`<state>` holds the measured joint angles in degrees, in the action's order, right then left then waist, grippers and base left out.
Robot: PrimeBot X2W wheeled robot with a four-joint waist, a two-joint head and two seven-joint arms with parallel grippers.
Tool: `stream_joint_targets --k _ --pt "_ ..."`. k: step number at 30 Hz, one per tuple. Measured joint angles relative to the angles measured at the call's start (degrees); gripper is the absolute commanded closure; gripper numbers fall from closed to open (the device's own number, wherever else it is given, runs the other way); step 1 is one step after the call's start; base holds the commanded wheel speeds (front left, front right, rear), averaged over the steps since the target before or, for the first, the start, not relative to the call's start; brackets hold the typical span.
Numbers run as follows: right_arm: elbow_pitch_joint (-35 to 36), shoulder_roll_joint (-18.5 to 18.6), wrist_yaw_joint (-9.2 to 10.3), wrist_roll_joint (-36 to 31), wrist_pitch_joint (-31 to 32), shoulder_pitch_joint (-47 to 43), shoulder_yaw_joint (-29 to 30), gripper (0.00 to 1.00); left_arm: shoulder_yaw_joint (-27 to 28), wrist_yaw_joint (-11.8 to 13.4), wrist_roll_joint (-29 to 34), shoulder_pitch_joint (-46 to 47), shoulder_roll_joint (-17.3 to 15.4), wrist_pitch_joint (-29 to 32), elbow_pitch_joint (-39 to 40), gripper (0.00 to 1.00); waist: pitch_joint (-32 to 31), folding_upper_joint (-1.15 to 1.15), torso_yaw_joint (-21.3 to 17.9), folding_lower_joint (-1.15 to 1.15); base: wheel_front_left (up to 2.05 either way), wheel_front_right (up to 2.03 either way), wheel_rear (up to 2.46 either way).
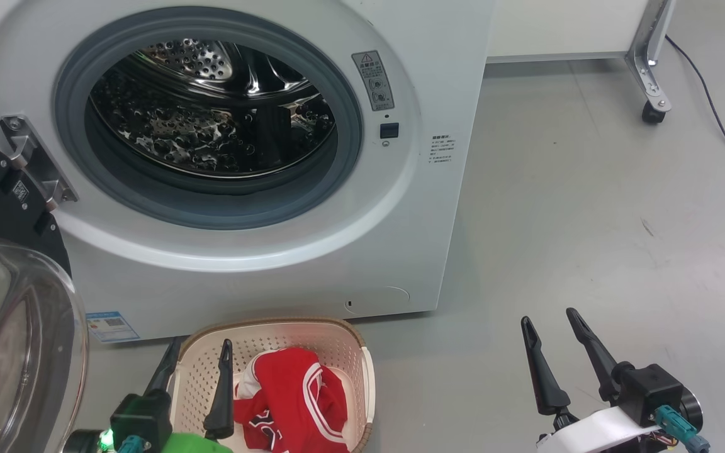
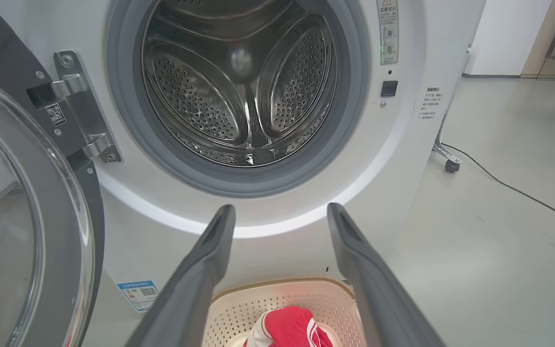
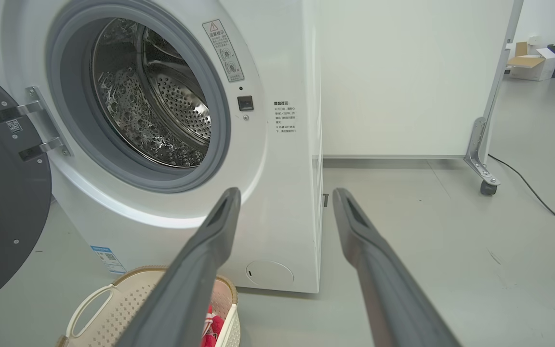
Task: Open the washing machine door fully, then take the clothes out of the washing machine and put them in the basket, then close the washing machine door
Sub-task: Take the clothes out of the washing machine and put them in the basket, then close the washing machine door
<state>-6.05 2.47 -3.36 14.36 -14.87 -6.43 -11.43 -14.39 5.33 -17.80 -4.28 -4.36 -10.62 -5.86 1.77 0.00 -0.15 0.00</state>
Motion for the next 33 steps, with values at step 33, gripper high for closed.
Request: stream_joint_targets --k 33 --pt "0.1 0.0 0.54 0.2 0.0 -0.1 -0.6 0.00 -0.1 0.8 2.2 -2.4 -0.2 3.0 3.6 0.00 -1.0 0.00 -0.2 0.00 -0.44 0.48 -0.04"
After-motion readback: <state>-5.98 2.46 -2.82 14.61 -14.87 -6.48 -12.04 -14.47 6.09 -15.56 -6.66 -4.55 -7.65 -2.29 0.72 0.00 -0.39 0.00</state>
